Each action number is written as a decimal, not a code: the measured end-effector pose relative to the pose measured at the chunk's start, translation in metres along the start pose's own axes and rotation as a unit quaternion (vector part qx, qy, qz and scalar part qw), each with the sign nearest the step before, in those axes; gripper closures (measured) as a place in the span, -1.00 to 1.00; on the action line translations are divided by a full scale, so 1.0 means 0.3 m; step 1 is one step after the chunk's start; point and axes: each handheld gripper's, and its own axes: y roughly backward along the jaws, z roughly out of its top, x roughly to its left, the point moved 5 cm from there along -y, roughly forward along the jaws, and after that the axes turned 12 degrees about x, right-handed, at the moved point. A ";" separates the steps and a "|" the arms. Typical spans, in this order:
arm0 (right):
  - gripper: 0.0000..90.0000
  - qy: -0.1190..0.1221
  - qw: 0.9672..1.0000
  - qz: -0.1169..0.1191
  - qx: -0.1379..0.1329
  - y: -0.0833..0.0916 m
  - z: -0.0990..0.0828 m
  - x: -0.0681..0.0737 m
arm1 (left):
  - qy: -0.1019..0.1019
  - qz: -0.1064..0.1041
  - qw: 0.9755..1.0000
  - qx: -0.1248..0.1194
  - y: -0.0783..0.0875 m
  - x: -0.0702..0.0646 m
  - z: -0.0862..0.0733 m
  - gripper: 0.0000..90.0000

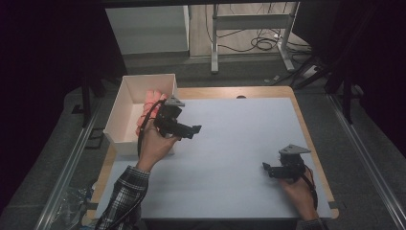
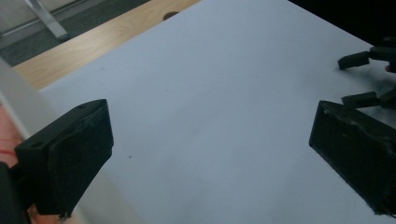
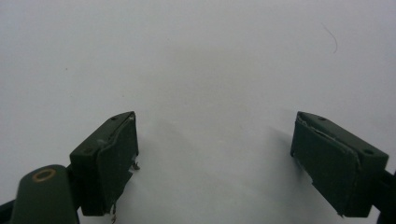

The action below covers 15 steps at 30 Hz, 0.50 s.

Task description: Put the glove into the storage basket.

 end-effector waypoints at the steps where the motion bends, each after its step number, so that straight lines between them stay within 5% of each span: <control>1: -0.66 0.000 1.000 0.000 0.000 0.000 0.000 0.000 | -0.005 -0.004 1.000 -0.002 -0.006 -0.014 -0.003 -1.00; 15: -0.66 0.000 1.000 0.000 0.001 0.001 0.000 0.000 | -0.044 -0.047 0.998 -0.007 -0.121 -0.154 -0.086 -1.00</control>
